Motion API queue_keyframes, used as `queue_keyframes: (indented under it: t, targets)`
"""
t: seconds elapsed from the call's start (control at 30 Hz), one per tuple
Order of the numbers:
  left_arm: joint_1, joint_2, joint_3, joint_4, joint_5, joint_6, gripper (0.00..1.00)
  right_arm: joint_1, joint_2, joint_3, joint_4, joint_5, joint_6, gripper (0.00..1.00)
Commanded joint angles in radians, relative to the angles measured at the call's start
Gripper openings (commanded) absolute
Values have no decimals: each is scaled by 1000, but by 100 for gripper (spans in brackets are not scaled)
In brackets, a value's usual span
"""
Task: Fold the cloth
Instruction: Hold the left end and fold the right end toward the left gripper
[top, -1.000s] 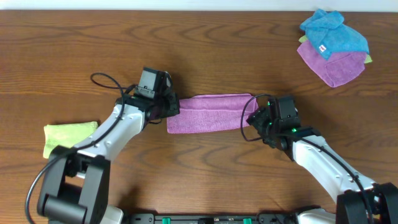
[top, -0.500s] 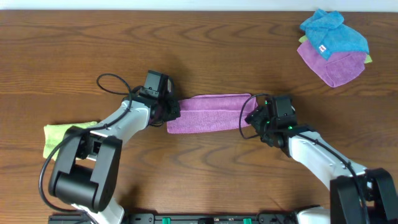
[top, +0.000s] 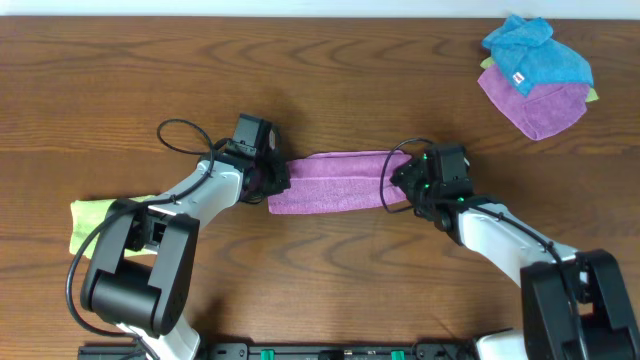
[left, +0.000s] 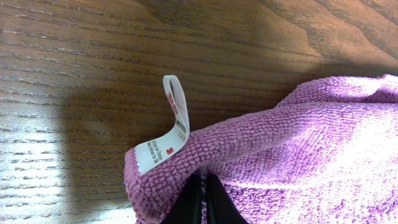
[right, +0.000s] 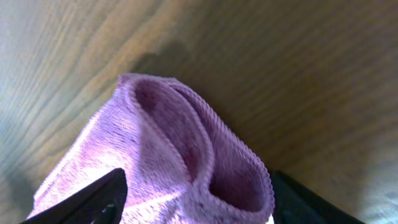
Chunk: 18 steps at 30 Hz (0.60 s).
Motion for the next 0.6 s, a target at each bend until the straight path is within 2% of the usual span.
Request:
queue_keyframes:
  t: [0.0, 0.07, 0.13, 0.3, 0.33, 0.37, 0.57]
  targets:
    - [-1, 16, 19, 0, -21, -5, 6, -8, 65, -19, -16, -10, 21, 61]
    - [-1, 16, 19, 0, -21, -5, 6, -8, 68, -19, -13, -8, 21, 50]
    - [-1, 16, 19, 0, -21, -5, 6, -8, 68, -19, -1, -8, 20, 43]
    - [-1, 16, 19, -1, -22, -5, 6, -8, 68, -19, 28, -14, 5, 8]
    - [-1, 16, 19, -1, -22, -5, 6, -8, 68, -19, 34, -21, -5, 4]
    - [-1, 16, 19, -1, -22, -5, 6, -8, 68, -19, 46, -31, -23, 1]
    - [-1, 17, 19, -1, -26, -5, 6, -8, 21, -19, 58, -46, -89, 1]
